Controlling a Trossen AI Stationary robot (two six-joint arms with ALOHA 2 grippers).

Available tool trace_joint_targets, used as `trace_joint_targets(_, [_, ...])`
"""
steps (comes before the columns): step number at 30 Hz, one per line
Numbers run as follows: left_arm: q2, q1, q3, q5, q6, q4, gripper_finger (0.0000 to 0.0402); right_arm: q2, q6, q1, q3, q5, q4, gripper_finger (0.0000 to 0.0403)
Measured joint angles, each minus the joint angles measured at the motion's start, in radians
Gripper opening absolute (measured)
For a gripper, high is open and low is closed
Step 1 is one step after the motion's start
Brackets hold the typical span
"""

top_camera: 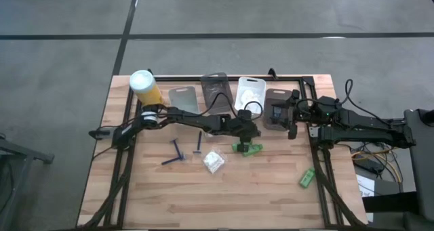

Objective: Pick & Place Travel size toiletries
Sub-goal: Move the blue shave cream to the top of the green shampoo, then put the green shampoo into the left black bin

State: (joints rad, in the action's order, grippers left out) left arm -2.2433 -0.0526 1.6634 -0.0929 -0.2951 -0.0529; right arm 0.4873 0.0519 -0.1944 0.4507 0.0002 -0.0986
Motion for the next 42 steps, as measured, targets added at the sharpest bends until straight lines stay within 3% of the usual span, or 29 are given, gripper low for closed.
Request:
trace_joint_targets(6, [0.0, -0.003, 0.0, -0.001, 0.0, 0.001, 0.0181, 0.0, 0.0, 0.0, 0.0, 0.0, 0.0, 0.0284])
trace_joint_targets(10, [0.0, -0.003, 0.0, -0.001, 0.0, 0.001, 0.0201, 0.0, 0.0, 0.0, 0.0, 0.0, 0.0, 0.0296])
trace_joint_targets(16, [0.08, 0.002, 0.0, -0.002, 0.067, -0.122, 0.0204, 0.001, 0.0, 0.0, 0.0, 0.0, 0.0, 0.0314])
trace_joint_targets(21, [0.158, 0.01, 0.0, 0.004, 0.217, -0.275, 0.0204, 0.001, 0.0, 0.0, 0.0, 0.0, 0.0, 0.0328])
trace_joint_targets(29, [0.196, 0.034, -0.002, 0.01, 0.505, -0.374, 0.0204, 0.001, 0.0, 0.0, 0.0, 0.0, 0.0, 0.0352])
trace_joint_targets(31, [0.196, 0.04, -0.015, 0.011, 0.56, -0.367, 0.0204, 0.001, 0.0, 0.0, 0.0, 0.0, 0.0, 0.0357])
trace_joint_targets(42, [0.188, 0.071, -0.153, 0.01, 0.552, -0.264, 0.0204, 0.0, 0.0, 0.0, 0.0, 0.0, 0.0, 0.0345])
